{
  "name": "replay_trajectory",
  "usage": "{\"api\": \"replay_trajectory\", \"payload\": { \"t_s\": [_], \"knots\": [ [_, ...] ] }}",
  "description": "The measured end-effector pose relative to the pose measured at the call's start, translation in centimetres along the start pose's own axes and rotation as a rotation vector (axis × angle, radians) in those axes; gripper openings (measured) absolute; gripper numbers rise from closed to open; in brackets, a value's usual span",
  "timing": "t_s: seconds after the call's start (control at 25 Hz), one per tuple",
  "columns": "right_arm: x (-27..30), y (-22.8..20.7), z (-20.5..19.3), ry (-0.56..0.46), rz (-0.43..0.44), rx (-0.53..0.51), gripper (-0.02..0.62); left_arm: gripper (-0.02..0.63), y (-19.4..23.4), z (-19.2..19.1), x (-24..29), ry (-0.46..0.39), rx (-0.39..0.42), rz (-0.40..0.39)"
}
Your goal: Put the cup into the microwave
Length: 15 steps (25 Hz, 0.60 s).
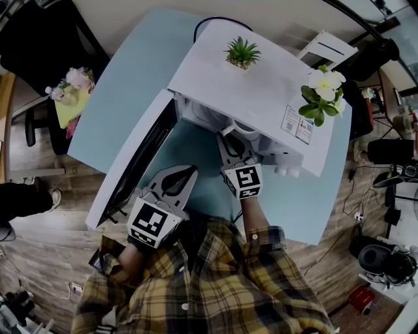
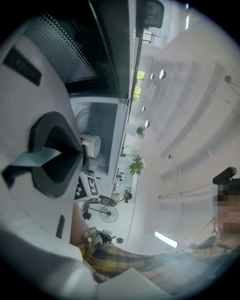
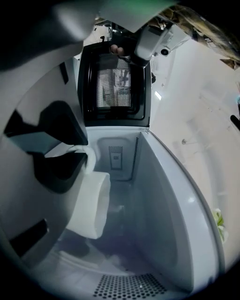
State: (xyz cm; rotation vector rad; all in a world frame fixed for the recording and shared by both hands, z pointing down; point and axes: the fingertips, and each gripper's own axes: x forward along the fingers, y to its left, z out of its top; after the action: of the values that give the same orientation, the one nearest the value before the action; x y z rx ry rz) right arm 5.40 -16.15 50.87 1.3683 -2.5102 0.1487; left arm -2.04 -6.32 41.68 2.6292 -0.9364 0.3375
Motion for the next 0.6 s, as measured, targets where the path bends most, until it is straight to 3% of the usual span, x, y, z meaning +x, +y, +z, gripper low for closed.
{"api": "replay_trajectory", "payload": {
  "t_s": [0.6],
  "knots": [
    [2.6,-0.5,0.2,0.0,-0.044,0.054,0.055,-0.009,0.3,0.0,-0.4,-0.007,-0.003,0.014]
  ]
}}
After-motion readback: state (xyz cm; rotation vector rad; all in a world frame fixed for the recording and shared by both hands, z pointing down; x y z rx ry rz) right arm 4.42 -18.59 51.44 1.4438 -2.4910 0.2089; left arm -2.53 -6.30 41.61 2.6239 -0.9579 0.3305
